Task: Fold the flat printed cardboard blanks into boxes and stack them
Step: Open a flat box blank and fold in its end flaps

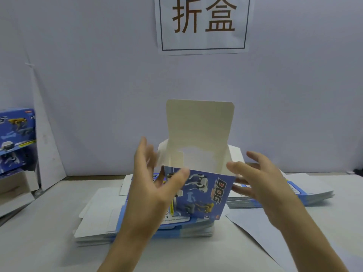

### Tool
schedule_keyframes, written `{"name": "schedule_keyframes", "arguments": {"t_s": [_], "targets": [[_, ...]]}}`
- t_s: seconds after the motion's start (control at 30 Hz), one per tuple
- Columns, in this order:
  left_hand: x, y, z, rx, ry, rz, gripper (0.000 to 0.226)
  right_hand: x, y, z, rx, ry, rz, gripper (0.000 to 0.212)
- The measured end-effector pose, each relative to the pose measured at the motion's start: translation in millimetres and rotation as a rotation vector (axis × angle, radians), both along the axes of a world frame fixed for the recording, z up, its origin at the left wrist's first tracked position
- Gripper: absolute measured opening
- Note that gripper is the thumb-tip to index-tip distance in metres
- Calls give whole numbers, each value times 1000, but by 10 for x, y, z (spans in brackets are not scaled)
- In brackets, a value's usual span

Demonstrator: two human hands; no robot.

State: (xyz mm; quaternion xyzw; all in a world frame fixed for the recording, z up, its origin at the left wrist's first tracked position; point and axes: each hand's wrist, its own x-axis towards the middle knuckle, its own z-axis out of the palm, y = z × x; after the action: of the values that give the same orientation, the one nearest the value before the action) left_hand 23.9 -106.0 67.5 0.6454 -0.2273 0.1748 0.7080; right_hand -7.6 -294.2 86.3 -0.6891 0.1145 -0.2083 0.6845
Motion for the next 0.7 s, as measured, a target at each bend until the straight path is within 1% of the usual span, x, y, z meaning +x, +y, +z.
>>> {"name": "schedule_keyframes", "arguments": {"t_s": [0.07, 0.1, 0.13, 0.2, 0.23, 0.27, 0.33, 0.37, 0.43, 0.5, 0.57, 0.63, 0.7], "targets": [[3, -104, -80, 40, -90, 37, 103, -36, -37, 17, 47, 1, 49, 70], [15, -160, -135, 76, -118, 92, 108, -48, -23, 14, 45, -1, 74, 69], [23, -212, -185, 97, -110, 135, 109, -54, 15, 3, 39, -9, 96, 63], [51, -281, -296, 101, -63, 124, 103, -36, 113, -44, 20, -27, 106, 43], [80, -299, -357, 147, -58, 105, 100, -24, 156, -60, 6, -33, 90, 36], [117, -300, -412, 234, -74, 100, 102, -14, 191, -64, -9, -39, 67, 31], [184, -288, -499, 425, -117, 128, 122, -11, 227, -60, -17, -63, 50, 27], [203, -280, -504, 490, -127, 153, 129, -18, 227, -60, -18, -71, 63, 28], [224, -251, -461, 524, -141, 194, 136, -39, 216, -49, -45, -63, 103, 29], [243, -164, -395, 516, -196, 215, 138, -49, 175, -32, -88, -58, 106, 23], [272, -10, -329, 521, -277, 238, 140, -33, 90, -6, -175, -120, 13, 15], [310, 129, -281, 538, -311, 208, 143, -19, -21, 27, -233, -258, -64, 7], [336, 208, -277, 550, -288, 140, 147, -23, -96, 49, -207, -369, -25, 7]]}}
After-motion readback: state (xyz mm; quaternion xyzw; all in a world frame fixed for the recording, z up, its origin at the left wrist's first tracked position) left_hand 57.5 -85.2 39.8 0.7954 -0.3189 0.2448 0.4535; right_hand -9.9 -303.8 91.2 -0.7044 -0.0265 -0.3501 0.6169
